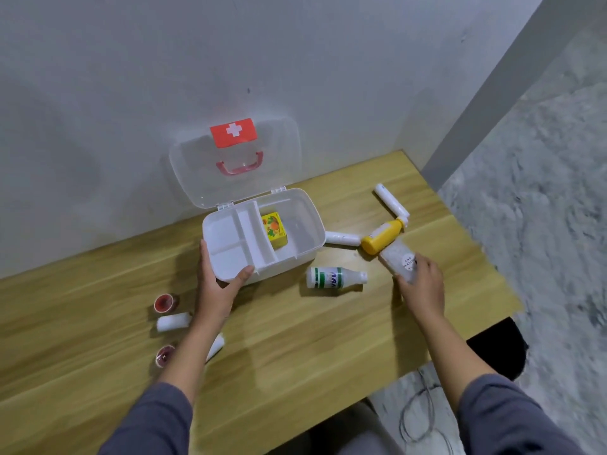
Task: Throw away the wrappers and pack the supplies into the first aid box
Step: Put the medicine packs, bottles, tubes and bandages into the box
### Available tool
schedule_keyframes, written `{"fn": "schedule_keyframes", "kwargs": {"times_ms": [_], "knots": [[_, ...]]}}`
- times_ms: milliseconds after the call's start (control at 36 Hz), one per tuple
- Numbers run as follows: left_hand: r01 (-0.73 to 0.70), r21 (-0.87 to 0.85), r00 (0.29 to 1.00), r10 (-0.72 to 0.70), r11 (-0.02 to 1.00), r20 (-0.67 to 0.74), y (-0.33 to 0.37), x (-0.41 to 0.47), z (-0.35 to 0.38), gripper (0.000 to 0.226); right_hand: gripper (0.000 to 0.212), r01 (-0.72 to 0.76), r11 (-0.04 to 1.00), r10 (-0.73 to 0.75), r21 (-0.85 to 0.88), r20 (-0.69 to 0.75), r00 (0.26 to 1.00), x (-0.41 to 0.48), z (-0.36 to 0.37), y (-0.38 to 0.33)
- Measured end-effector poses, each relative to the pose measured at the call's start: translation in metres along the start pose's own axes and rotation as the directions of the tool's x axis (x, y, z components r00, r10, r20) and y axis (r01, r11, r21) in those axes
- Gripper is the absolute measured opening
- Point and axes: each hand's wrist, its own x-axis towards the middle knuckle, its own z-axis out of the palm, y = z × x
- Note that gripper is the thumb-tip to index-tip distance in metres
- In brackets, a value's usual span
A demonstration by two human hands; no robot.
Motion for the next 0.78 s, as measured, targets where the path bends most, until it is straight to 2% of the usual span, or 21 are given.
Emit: {"fn": "schedule_keyframes", "kwargs": {"times_ms": [139,250,306,361,472,556,611,694,778], "knots": [[-0.017,0.004,1.0,0.017,1.0,0.007,-0.001,0.001,-0.001,0.099,0.06,-0.043,0.999,0.043,-0.002,-0.033,0.999,-0.005,-0.001,0.007],[0.002,0.004,1.0,-0.002,1.0,0.007,0.0,0.0,0.0,0.1,0.056,-0.035,0.998,0.042,0.056,-0.119,0.992,-0.011,-0.007,0.007],[0.005,-0.004,1.0,-0.005,1.0,0.008,0.0,0.001,-0.001,0.102,0.054,0.033,0.994,-0.016,0.103,-0.161,0.987,-0.01,-0.011,-0.002],[0.014,-0.006,1.0,-0.014,1.0,0.004,0.0,0.0,-0.001,0.103,0.053,0.164,0.977,-0.135,0.136,-0.202,0.97,-0.005,-0.016,-0.018],[0.052,-0.016,0.999,-0.052,0.999,0.008,0.004,-0.001,-0.002,0.102,0.052,0.412,0.882,-0.37,0.227,-0.205,0.906,0.002,-0.027,-0.067],[0.074,-0.034,0.997,-0.074,0.997,0.017,0.006,-0.001,-0.003,0.107,0.055,0.58,0.781,-0.57,0.231,-0.115,0.813,0.008,-0.031,-0.109],[0.078,-0.048,0.997,-0.078,0.996,0.011,0.007,-0.002,-0.003,0.104,0.056,0.684,0.711,-0.695,0.164,0.02,0.719,0.013,-0.028,-0.135],[0.08,-0.069,0.997,-0.08,0.994,-0.006,0.011,-0.004,0.0,0.1,0.062,0.783,0.623,-0.756,-0.007,0.252,0.604,0.016,-0.017,-0.166],[0.091,-0.081,0.996,-0.093,0.992,-0.013,0.014,-0.006,0.001,0.099,0.067,0.86,0.485,-0.755,-0.158,0.42,0.503,0.02,0.0,-0.188]]}}
